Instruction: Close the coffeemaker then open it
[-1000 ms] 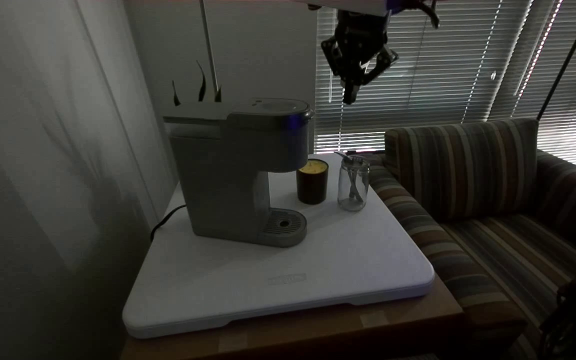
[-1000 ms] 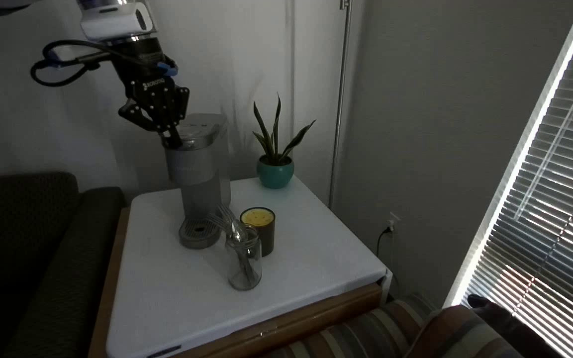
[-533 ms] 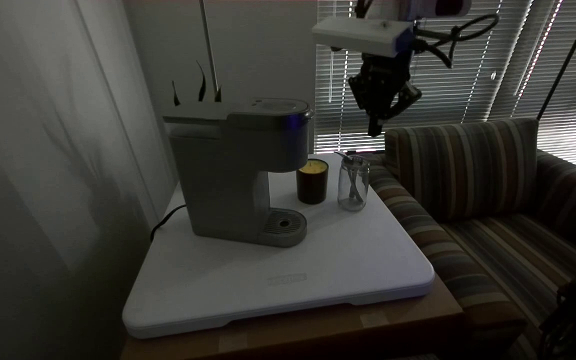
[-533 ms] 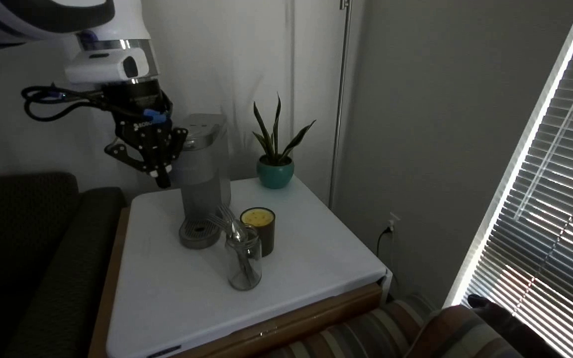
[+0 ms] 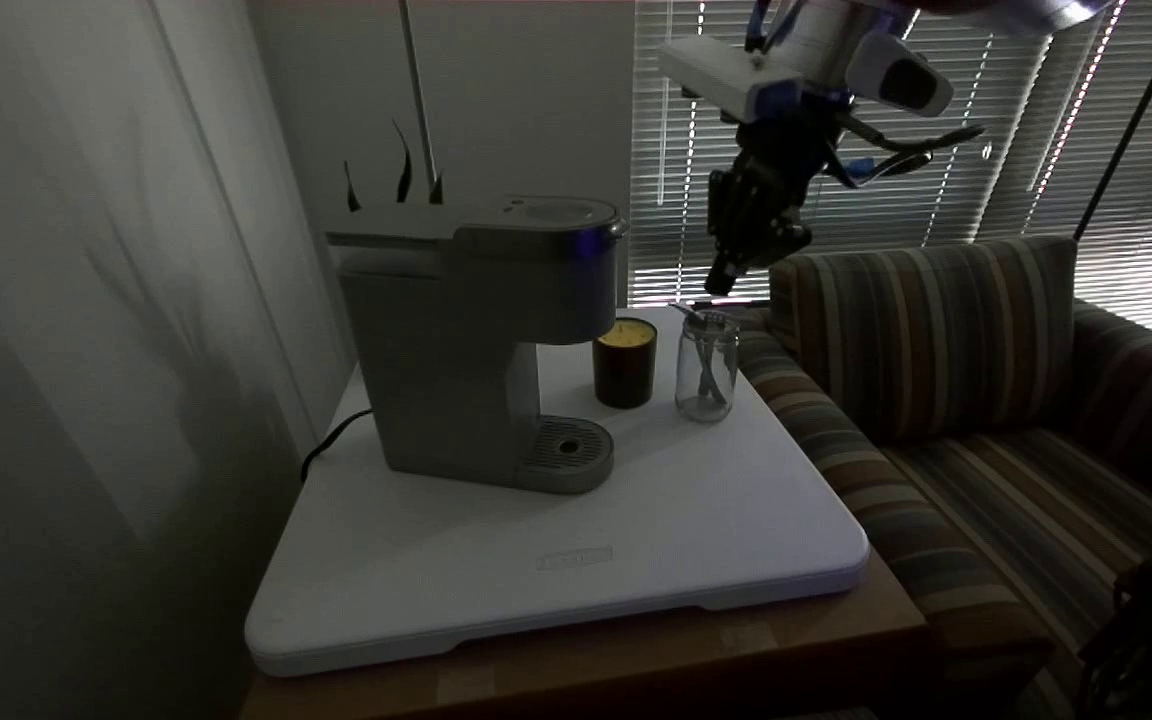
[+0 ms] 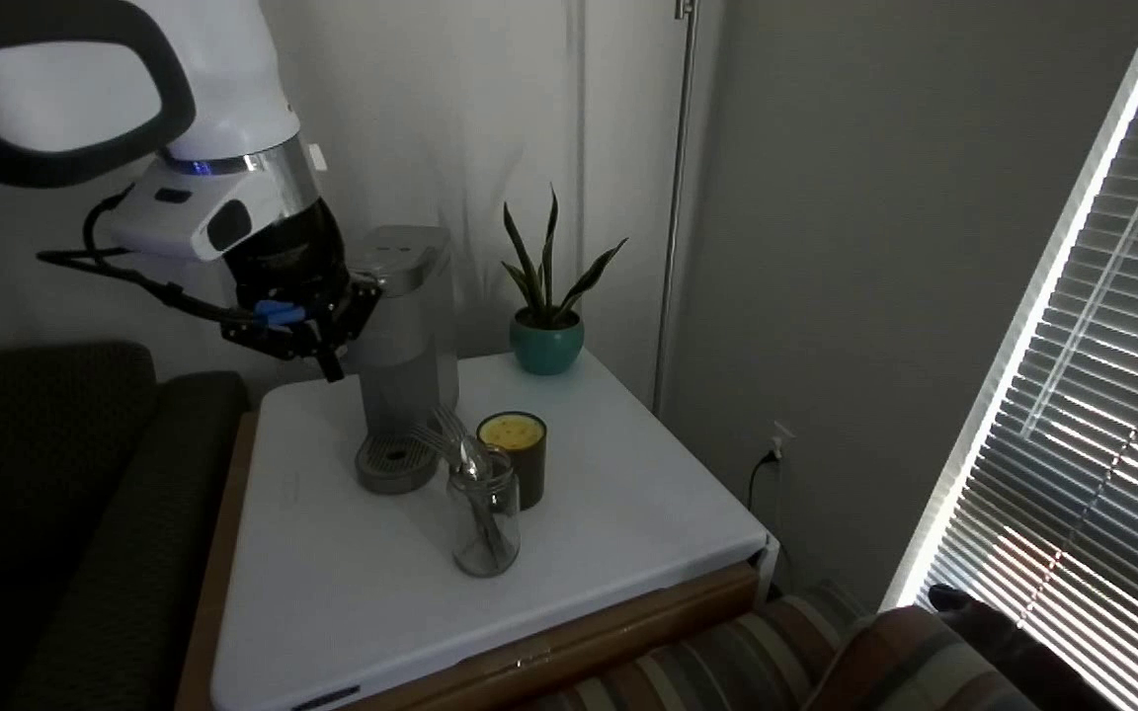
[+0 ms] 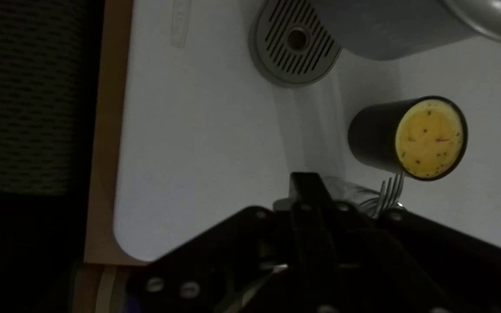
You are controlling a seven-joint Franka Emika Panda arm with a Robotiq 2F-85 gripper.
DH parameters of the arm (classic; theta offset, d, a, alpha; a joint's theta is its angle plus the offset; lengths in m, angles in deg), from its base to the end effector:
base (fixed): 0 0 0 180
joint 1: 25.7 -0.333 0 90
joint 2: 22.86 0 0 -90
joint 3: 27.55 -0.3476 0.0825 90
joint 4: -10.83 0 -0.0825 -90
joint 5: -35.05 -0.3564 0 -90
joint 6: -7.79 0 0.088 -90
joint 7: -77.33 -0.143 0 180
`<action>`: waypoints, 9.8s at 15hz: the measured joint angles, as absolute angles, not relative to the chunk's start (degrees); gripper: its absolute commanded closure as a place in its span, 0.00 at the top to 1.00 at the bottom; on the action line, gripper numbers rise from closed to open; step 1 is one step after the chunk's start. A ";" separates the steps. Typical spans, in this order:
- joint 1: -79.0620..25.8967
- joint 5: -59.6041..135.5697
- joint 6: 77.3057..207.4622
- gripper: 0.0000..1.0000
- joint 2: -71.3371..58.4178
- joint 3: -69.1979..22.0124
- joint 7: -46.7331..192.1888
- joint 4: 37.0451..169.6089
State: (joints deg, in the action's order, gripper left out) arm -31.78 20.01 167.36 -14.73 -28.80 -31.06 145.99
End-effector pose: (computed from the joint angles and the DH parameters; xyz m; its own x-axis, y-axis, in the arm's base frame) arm 0.5304 0.0596 0.3158 -0.3812 -0.8948 -0.2322 -0.8824 0.4271 -0.1972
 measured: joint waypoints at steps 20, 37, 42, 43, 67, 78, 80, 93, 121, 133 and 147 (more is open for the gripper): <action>-27.11 -45.93 178.35 0.00 -14.84 -40.88 14.61 138.63; -29.00 -48.77 178.08 0.00 -12.12 -36.69 20.70 141.44; -29.07 -48.75 178.06 0.00 -10.61 -36.91 20.93 140.02; -29.08 -48.72 178.05 0.00 -10.19 -36.94 21.07 139.51; -30.65 -47.25 177.72 0.00 -8.29 -34.94 22.26 135.60; -30.75 -46.73 177.72 0.00 -8.29 -34.36 22.31 135.00; -30.71 -46.99 177.72 0.00 -8.29 -34.36 22.43 134.74; -30.60 -46.99 177.74 0.00 -8.56 -34.42 22.56 132.24; -32.30 19.33 159.46 0.00 -27.77 -26.74 -5.71 140.18; -31.98 19.33 158.19 0.41 -28.61 -28.52 -4.97 139.65; -31.98 19.33 157.83 1.00 -28.59 -29.20 -2.35 138.69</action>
